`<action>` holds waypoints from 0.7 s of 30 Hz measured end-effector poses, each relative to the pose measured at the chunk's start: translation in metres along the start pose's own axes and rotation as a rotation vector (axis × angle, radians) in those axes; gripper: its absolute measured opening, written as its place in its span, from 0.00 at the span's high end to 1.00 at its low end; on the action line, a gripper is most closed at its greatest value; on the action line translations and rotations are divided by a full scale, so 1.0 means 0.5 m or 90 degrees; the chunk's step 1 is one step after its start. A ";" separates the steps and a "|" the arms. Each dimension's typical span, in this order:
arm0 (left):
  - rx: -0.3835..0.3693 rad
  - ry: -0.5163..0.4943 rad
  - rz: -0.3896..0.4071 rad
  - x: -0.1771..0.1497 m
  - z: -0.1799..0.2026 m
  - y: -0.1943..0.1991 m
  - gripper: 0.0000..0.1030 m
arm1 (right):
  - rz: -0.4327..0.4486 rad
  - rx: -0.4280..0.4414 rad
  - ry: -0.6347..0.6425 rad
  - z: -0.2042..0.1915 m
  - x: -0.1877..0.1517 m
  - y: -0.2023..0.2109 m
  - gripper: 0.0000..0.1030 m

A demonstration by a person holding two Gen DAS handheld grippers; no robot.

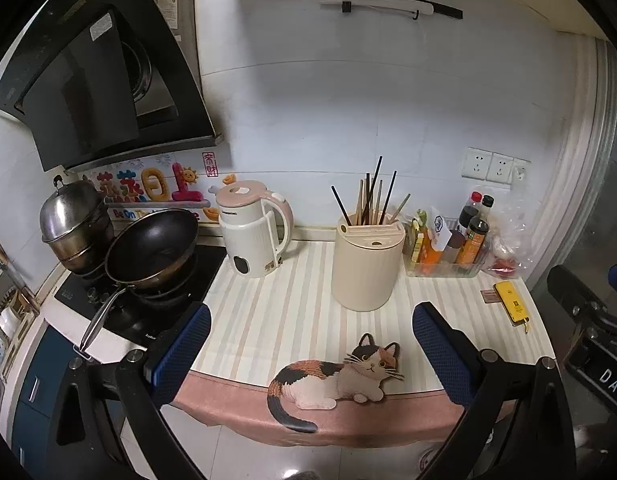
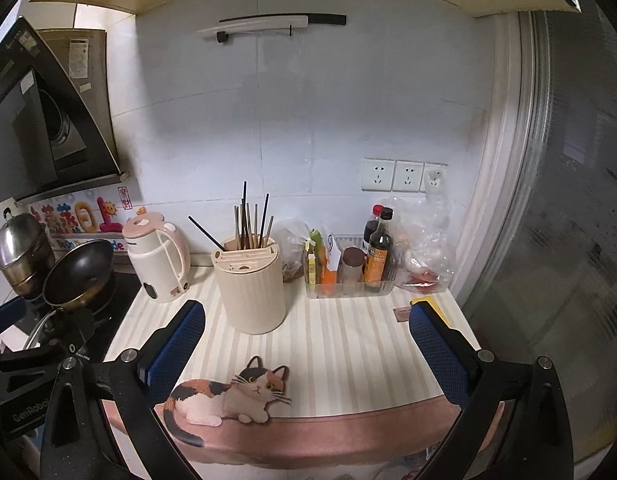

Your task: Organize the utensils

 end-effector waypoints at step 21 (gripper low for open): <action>0.024 0.007 -0.006 -0.012 0.008 -0.001 0.00 | -0.021 0.009 0.021 0.013 -0.001 -0.027 0.00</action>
Point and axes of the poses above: each gripper's, at about its wrist camera, not at the fingertips, and y roughly against the way its jaws point, z to its right, x to its top, the point moved 6 cm from there along -y, roughly the way its jaws point, and after that the axes turned 9 degrees about -x, right-handed, at the moved point
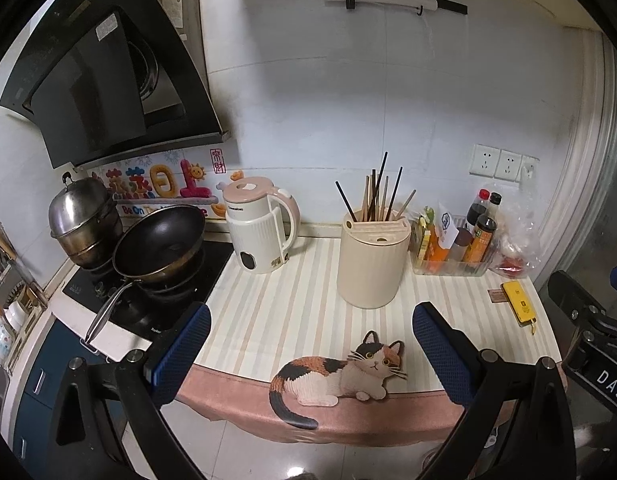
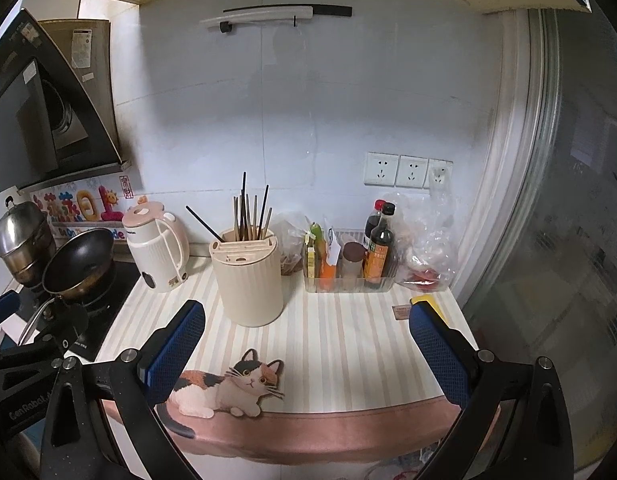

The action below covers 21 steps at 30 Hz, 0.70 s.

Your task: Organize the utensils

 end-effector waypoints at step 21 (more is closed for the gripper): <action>0.001 0.001 -0.015 -0.010 -0.001 -0.001 0.00 | -0.033 0.008 0.013 -0.008 -0.023 -0.020 0.00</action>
Point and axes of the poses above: each gripper's, at about its wrist camera, not at the fingertips, and y roughly against the way its jaws point, z to its right, x to its top, the point moved 6 cm from there along -y, roughly the way its jaws point, and after that the axes turned 9 degrees about -x, right-handed, at the moved point
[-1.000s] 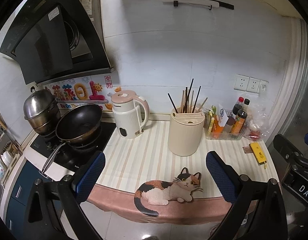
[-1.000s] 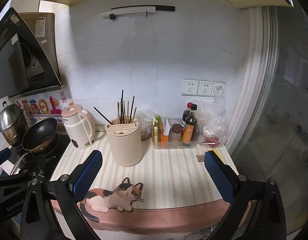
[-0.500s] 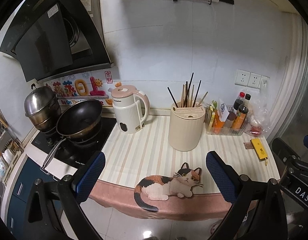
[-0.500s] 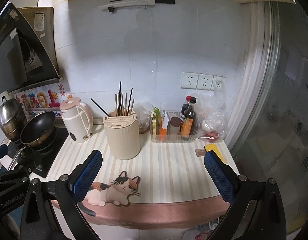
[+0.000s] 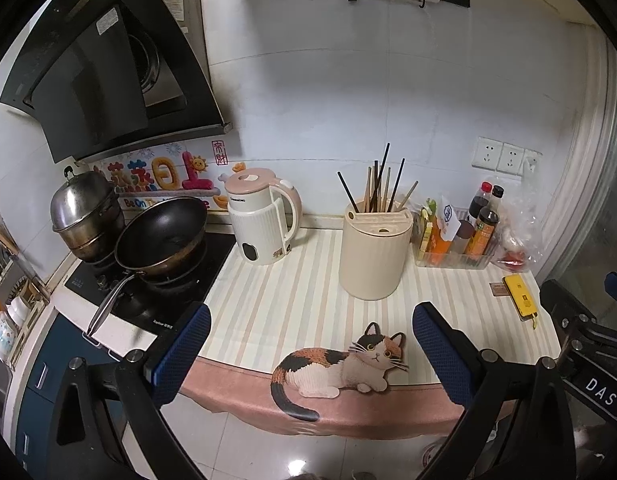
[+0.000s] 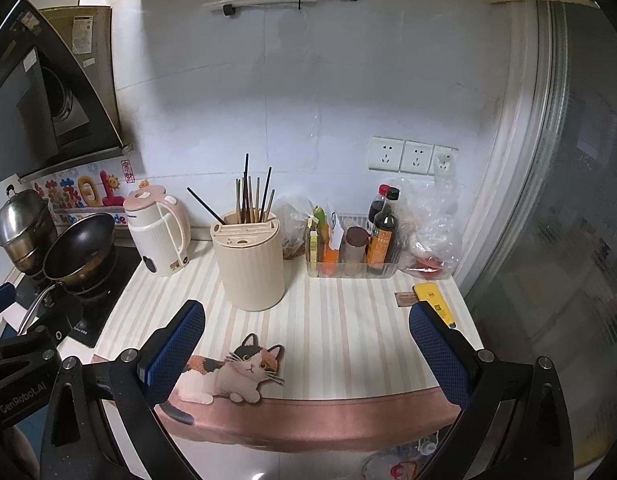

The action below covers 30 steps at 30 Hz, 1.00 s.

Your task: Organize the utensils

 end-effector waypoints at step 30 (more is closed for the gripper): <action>0.003 0.005 -0.004 -0.017 -0.003 -0.005 0.00 | -0.006 0.003 0.004 0.000 -0.011 -0.004 0.00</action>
Point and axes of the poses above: each gripper's, at about its wrist camera, not at the fingertips, and y roughly against the way its jaws point, z to its right, x to its top, the point moved 6 cm from there along -y, roughly the way its jaws point, and after that the axes turned 9 degrees about -x, right-handed, at the moved point
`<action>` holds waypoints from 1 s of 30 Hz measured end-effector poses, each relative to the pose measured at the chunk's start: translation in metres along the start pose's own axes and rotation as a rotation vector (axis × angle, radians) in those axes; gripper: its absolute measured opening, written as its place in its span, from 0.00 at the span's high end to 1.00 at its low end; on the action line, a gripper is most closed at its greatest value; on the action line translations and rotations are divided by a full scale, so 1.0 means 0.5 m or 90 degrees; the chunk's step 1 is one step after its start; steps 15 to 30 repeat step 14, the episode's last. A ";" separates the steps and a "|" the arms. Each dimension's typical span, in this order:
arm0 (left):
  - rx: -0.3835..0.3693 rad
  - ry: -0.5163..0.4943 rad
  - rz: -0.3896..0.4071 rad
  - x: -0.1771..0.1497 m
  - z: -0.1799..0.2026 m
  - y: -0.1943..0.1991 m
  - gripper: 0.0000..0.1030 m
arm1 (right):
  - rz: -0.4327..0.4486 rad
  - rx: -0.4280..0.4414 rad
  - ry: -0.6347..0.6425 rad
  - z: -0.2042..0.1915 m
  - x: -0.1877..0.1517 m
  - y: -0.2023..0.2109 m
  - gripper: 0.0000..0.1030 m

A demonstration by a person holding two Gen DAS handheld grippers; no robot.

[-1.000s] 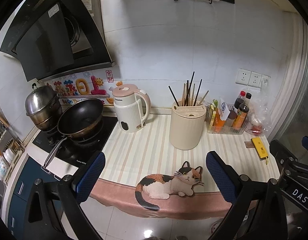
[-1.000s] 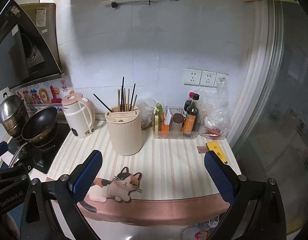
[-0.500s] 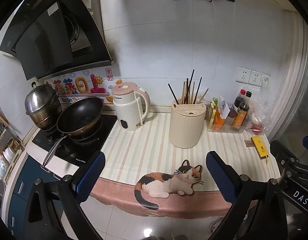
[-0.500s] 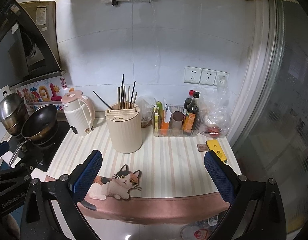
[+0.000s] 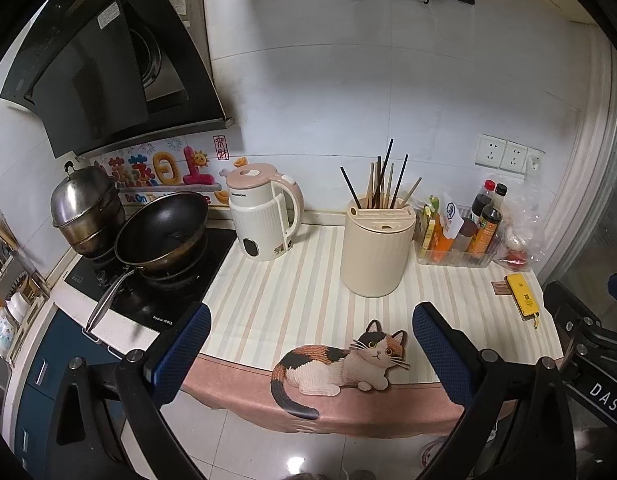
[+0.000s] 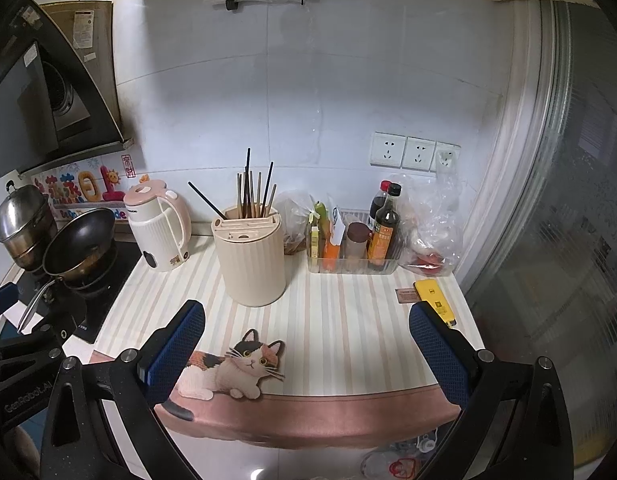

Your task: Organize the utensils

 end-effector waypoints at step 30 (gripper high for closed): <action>-0.002 0.006 0.002 0.008 -0.002 -0.008 0.00 | 0.000 0.000 0.003 0.001 0.000 -0.003 0.00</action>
Point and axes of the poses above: each gripper's, at about its wrist camera, not at the fingertips, and y roughly against the way its jaws point, z to its right, x to its top, the point moved 6 cm from there along -y, roughly the way its jaws point, and after that the axes turned 9 degrees about -x, right-handed, at the moved point
